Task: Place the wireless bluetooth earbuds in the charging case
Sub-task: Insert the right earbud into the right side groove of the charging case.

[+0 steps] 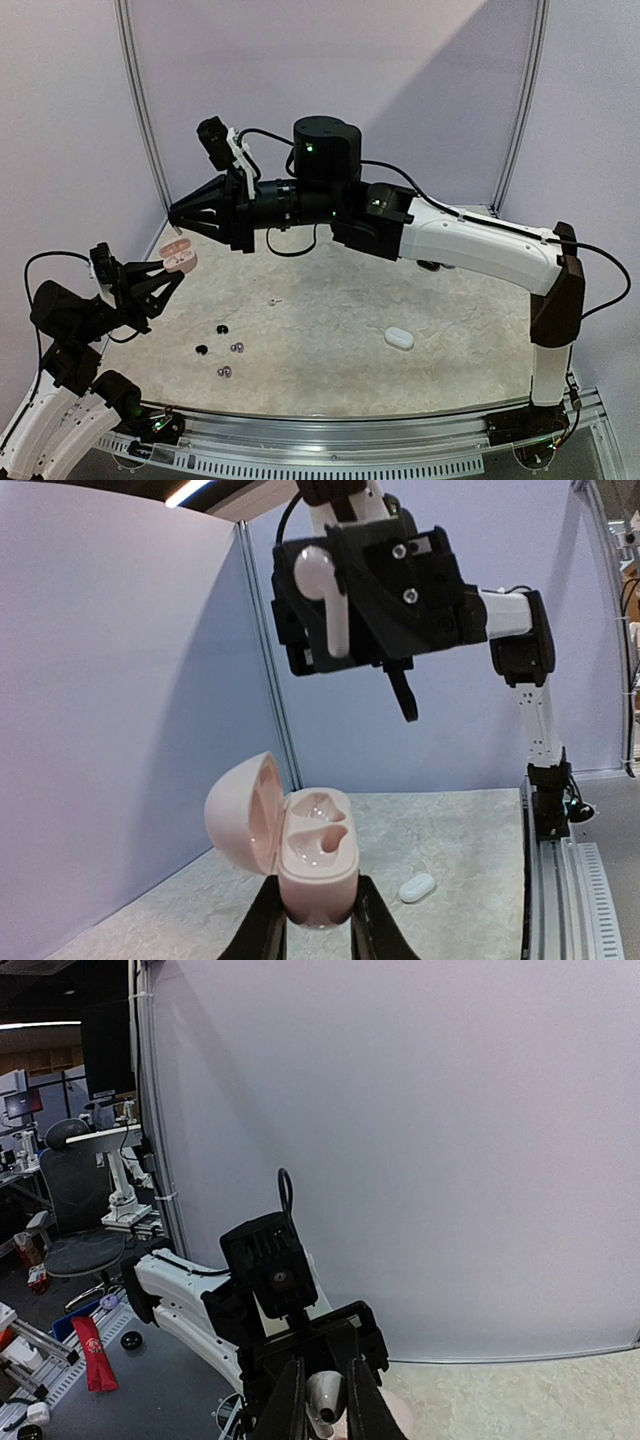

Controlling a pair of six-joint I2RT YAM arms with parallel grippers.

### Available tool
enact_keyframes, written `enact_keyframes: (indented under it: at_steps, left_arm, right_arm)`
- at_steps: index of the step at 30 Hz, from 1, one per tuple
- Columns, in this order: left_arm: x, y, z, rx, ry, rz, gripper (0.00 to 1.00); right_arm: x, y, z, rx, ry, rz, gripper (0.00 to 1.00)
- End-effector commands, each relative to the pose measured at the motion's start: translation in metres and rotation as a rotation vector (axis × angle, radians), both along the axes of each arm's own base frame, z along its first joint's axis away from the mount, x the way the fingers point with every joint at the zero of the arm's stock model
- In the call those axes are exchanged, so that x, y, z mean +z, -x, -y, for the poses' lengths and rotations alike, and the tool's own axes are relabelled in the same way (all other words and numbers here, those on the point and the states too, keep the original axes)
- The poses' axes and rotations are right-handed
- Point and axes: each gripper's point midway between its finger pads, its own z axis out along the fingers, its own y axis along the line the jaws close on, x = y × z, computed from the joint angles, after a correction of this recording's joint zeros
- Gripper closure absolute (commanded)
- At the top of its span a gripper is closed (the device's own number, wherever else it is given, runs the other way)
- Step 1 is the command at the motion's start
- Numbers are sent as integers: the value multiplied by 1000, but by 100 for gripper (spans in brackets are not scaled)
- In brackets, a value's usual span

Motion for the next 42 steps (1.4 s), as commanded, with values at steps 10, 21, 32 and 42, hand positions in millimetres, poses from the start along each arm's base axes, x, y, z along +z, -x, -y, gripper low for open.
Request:
enact_keyframes:
  at_steps: [10, 21, 32, 42]
  left_arm:
    - [13, 2, -4, 3, 54, -7, 100]
    - [15, 1, -6, 8, 69, -13, 100]
    - [17, 2, -6, 5, 72, -6, 100]
    - [16, 1, -5, 6, 70, -9, 100]
  right_arm:
    - [-42, 1, -20, 38, 53, -8, 100]
    - [-60, -10, -22, 19, 80, -41, 100]
    - [-73, -23, -21, -5, 87, -80, 100]
    - [-81, -28, -19, -29, 106, -96, 70]
